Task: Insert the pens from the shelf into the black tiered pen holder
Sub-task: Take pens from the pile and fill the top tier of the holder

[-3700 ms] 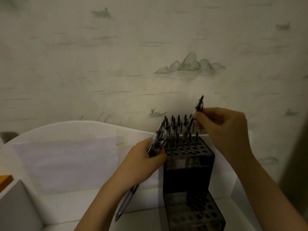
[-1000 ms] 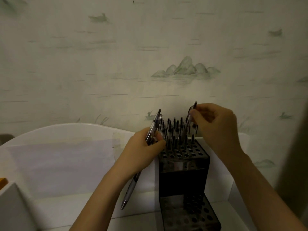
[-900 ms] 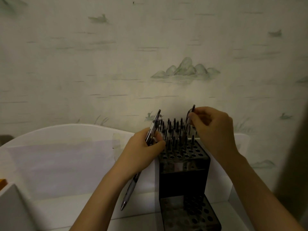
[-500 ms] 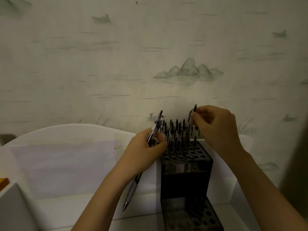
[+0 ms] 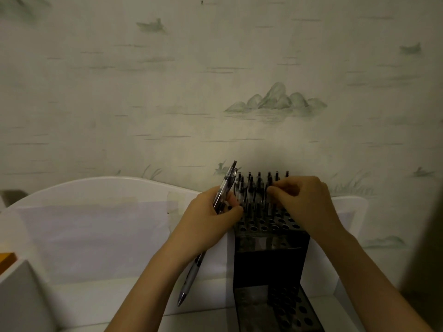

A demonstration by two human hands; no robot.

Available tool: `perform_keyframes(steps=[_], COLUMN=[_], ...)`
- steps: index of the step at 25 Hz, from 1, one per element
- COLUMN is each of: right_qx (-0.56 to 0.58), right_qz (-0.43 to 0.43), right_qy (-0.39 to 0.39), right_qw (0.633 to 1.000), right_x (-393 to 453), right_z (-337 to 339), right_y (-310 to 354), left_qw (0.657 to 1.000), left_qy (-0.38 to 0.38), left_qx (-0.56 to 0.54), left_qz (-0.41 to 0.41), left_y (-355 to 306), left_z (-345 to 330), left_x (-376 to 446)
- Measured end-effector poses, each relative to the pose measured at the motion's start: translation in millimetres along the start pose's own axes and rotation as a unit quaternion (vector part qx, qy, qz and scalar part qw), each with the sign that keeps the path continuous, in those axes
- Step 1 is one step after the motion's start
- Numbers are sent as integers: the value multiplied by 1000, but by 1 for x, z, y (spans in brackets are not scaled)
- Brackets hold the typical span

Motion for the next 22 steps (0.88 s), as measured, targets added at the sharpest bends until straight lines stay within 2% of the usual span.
perform_keyframes(steps=[3,8,10,13,15,18,22], right_qx=[0,5,77,179,230,326,329], right_qz=[3,71,79,22,-15,-38,-22], right_qy=[-13,-102,-69,62,108,123,105], right_qw=[1000,992,991,982,967,936,938], right_x=[-2,-19,-26,-31,-30,-27,-25], right_z=[0,6,4,-6,-9,-7,-2], right_y=[1,14,25,35,34,32,32], left_qw=[1000,1000,999,998,997,996,996], left_qy=[5,22,30,63,75,80,81], left_qx=[-3,5,20,18,17,24,38], left_qz=[7,-5,-9,-15,-18,-23,-24], left_y=[0,-1,-1,-5,-7,-9,-9], left_z=[-2,-7,-11,-19,-23,-26,-29], left_x=[-1,-2,-2,-2,-1,0,2])
Point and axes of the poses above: each hand's wrist, its own x-axis towards the middle knuckle, its own z-axis out of the back of the hand, y = z × x, the point moved 1 cm from there along x, towards the middle knuckle, and after that the axes turned 3 degrees about x, right-handed, at the moved point
